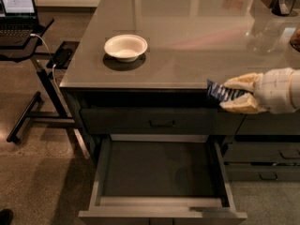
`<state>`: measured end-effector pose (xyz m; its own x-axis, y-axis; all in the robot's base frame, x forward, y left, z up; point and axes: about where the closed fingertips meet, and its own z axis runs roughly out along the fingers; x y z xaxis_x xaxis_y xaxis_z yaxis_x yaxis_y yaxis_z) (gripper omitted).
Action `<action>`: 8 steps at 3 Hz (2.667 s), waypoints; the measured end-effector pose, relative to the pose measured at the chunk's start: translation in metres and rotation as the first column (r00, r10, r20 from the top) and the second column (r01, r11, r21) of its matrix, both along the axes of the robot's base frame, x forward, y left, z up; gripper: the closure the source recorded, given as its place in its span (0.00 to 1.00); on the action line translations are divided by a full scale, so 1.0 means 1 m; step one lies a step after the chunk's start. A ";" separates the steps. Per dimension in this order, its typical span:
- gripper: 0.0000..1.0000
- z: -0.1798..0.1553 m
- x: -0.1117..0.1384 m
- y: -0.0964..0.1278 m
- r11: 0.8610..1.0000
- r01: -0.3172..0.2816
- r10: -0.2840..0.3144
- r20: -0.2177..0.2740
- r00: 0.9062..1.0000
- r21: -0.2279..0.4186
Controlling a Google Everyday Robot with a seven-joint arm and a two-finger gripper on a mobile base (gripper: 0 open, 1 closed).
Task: Pick rxbar blueberry from middle drawer and place on counter
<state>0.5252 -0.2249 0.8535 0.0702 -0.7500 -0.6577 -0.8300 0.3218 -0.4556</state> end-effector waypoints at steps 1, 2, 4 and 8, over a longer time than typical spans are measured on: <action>1.00 0.035 0.003 -0.006 1.000 -0.008 0.007 0.051 0.999 0.030; 1.00 0.035 0.003 -0.006 1.000 -0.009 0.007 0.052 0.999 0.030; 1.00 0.114 0.037 0.022 0.994 -0.092 0.101 0.185 0.978 -0.056; 1.00 0.130 0.176 0.076 0.982 -0.183 0.168 0.218 0.961 0.051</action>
Offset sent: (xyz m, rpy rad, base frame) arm 0.0017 -0.0052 0.0295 0.0266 -0.0428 0.0069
